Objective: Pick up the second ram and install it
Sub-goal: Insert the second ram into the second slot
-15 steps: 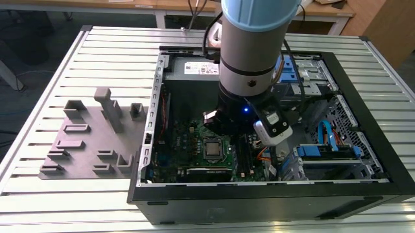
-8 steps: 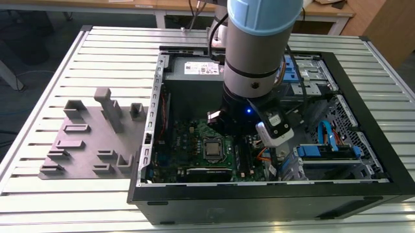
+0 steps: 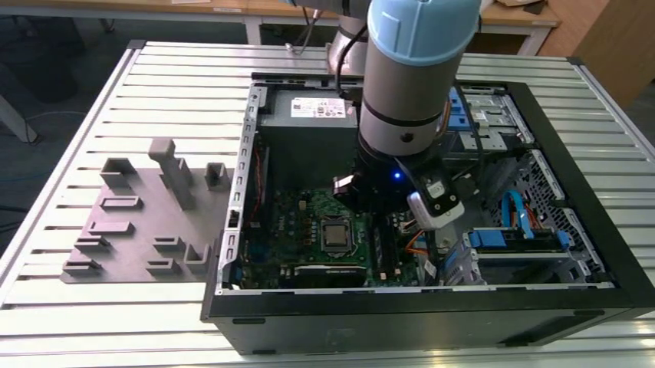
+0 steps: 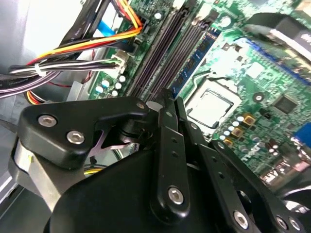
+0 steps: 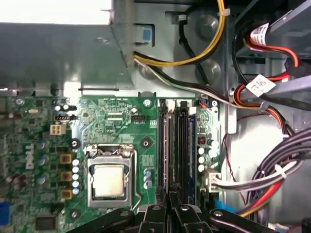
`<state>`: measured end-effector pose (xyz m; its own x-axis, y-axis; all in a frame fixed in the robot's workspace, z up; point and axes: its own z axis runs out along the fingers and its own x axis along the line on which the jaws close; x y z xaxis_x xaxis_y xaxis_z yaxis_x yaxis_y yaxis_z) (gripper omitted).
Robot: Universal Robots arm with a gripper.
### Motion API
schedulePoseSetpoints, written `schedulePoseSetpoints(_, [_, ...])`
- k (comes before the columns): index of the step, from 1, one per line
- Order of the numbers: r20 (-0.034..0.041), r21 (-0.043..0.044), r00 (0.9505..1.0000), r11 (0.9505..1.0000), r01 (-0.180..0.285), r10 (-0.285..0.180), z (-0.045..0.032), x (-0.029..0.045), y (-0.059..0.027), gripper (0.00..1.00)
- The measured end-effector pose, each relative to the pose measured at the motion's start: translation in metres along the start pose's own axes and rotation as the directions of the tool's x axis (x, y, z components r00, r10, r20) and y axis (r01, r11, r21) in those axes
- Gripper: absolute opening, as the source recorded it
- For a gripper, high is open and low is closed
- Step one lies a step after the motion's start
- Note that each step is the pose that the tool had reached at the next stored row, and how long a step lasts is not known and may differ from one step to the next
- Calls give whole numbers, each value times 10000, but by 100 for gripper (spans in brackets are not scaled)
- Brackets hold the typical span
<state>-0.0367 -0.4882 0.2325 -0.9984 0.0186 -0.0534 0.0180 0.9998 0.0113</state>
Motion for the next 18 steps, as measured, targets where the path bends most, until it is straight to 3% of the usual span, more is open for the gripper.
schedulePoseSetpoints(8, [0, 3, 10000, 10000, -37, 37, 73, -41, 1, 11])
schedulePoseSetpoints(18, [-1, 4, 10000, 10000, -44, 44, 84, -66, 2, 11])
